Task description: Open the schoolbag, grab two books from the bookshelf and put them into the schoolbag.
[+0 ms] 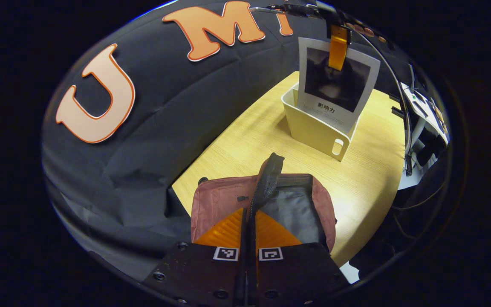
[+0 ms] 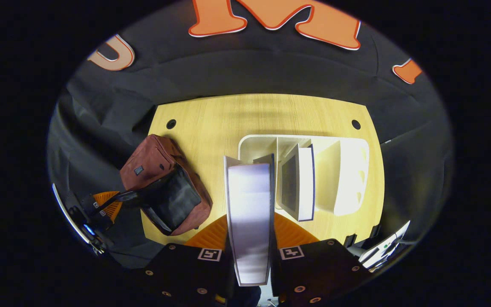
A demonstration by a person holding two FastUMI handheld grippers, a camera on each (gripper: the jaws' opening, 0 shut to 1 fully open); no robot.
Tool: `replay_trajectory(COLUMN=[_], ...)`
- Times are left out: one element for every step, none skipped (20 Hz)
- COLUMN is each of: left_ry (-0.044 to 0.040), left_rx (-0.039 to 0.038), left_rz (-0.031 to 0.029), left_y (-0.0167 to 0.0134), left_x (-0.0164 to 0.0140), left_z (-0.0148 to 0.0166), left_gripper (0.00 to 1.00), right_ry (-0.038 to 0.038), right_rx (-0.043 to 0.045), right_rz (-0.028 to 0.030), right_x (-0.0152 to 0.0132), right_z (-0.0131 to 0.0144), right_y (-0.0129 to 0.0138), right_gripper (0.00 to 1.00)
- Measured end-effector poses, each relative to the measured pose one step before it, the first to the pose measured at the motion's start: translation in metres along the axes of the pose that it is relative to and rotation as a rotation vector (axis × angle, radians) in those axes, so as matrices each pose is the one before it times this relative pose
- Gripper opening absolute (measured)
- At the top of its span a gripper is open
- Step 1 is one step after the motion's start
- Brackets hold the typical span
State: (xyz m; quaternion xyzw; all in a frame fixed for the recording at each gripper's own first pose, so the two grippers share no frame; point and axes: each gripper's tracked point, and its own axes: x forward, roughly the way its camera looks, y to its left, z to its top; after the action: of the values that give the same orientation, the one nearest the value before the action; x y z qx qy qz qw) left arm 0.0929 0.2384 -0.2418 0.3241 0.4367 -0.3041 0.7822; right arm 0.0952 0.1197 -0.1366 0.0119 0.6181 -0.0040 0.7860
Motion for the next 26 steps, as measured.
replay_trajectory(left_ry=[0.00183, 0.00427, -0.00054, 0.00220, -0.00140, 0.00332, 0.00051, -0.00025, 0.00290, -0.00356, 0.00537, 0.00104, 0.00584, 0.00085, 0.00100, -0.00201, 0.00607, -0.00204, 0.00318, -0.00585, -0.00040, -0.00085, -0.00324, 0.00128, -0.00194, 0.00090], left_rx=[-0.00458, -0.00698, -0.00425, -0.00279, -0.00474, -0.00411, 0.00090, -0.00232, -0.00754, -0.00532, -0.00746, -0.00632, -0.00610, -0.00993, -0.00814, -0.00536, -0.00353, -0.00343, -0.00455, -0.00654, -0.00616, -0.00897, -0.00783, -0.01228, -0.01062, -0.00840], left_rz=[-0.00015, -0.00180, 0.00089, 0.00249, 0.00388, 0.00192, -0.00181, 0.00225, -0.00233, -0.00030, -0.00700, -0.00332, -0.00143, -0.00031, -0.00746, -0.00321, -0.00523, 0.00183, 0.00530, 0.01235, 0.00016, 0.00319, 0.00577, 0.00056, -0.00205, -0.00321], left_y=[-0.00059, 0.00020, -0.00064, 0.00121, 0.00008, 0.00032, 0.00021, 0.00218, -0.00005, 0.00078, -0.00031, 0.00160, 0.00008, 0.00167, -0.00123, -0.00105, -0.00221, -0.00046, -0.00001, 0.00128, -0.00179, -0.00174, -0.00083, -0.00110, -0.00130, -0.00136], left_x=[0.00087, 0.00062, 0.00023, -0.00026, -0.00013, -0.00009, -0.00123, -0.00067, -0.00064, -0.00074, 0.00040, -0.00159, 0.00056, 0.00014, 0.00053, 0.00047, -0.00063, -0.00056, -0.00069, 0.00027, 0.00035, -0.00095, -0.00151, -0.00202, -0.00164, -0.00141], left_z=[-0.00044, -0.00088, -0.00041, -0.00055, 0.00045, 0.00045, 0.00040, -0.00008, 0.00138, 0.00019, -0.00005, 0.00071, 0.00048, 0.00149, -0.00107, 0.00029, -0.00097, 0.00122, 0.00058, 0.00146, 0.00038, -0.00056, 0.00106, -0.00072, 0.00113, 0.00069], left_gripper=[0.03, 0.03, 0.03, 0.03, 0.03, 0.04, 0.04, 0.04, 0.04, 0.03, 0.04, 0.03, 0.04, 0.04, 0.04, 0.03, 0.04, 0.04, 0.03, 0.04, 0.03, 0.04, 0.04, 0.04, 0.04, 0.04], right_ry=[-0.01287, -0.01032, -0.01684, -0.00967, -0.00320, -0.00003, 0.00030, 0.00200, -0.00141, -0.00017, -0.00011, 0.00213, -0.00064, 0.00153, 0.00779, 0.00288, 0.00759, 0.00166, -0.00145, -0.00702, -0.00299, -0.00125, -0.00032, -0.00491, -0.00058, -0.00272], right_rx=[0.01035, 0.01082, 0.01065, 0.00632, 0.01023, 0.00850, 0.01089, 0.00978, 0.01643, 0.02303, 0.03123, 0.02173, 0.01713, 0.00664, -0.00210, 0.00854, 0.00740, 0.01211, 0.00909, 0.00920, 0.01153, 0.01115, 0.00562, 0.00518, 0.00183, 0.00070], right_rz=[0.02766, 0.02830, 0.02936, 0.03139, 0.03120, 0.02979, 0.02320, 0.02230, 0.02207, 0.01912, 0.02681, 0.03103, 0.03122, 0.02404, 0.02073, 0.01886, 0.02191, 0.02047, 0.01945, 0.01507, 0.01071, 0.01542, 0.01669, 0.01422, 0.00661, 0.00817], right_x=[-0.00452, -0.00294, -0.00406, -0.00585, -0.00332, -0.00066, 0.00229, 0.00316, 0.00638, 0.00675, 0.00926, 0.00984, 0.00883, 0.00777, 0.00883, 0.00579, 0.00890, 0.00946, 0.00894, 0.00780, 0.01011, 0.00933, 0.00953, 0.01173, 0.01218, 0.01300], right_z=[-0.00294, -0.00420, -0.00343, -0.00336, -0.00556, -0.00651, -0.00574, -0.00795, -0.00678, -0.00901, -0.00736, -0.00970, -0.00685, -0.00684, -0.00676, -0.00409, -0.00306, -0.00122, -0.00154, 0.00006, -0.00039, -0.00050, 0.00087, -0.00188, -0.00181, -0.00257], right_y=[0.00235, 0.00340, 0.00551, 0.00665, 0.00517, 0.00489, 0.00301, 0.00348, 0.00304, 0.00224, 0.00578, 0.00630, 0.00610, 0.00454, 0.00485, 0.00382, 0.00574, 0.00662, 0.00275, 0.00305, 0.00226, 0.00429, 0.00329, 0.00494, 0.00250, 0.00229], right_gripper=[0.34, 0.35, 0.35, 0.35, 0.35, 0.35, 0.35, 0.35, 0.35, 0.35, 0.35, 0.34, 0.34, 0.34, 0.34, 0.34, 0.34, 0.34, 0.34, 0.34, 0.34, 0.34, 0.34, 0.34, 0.34, 0.34])
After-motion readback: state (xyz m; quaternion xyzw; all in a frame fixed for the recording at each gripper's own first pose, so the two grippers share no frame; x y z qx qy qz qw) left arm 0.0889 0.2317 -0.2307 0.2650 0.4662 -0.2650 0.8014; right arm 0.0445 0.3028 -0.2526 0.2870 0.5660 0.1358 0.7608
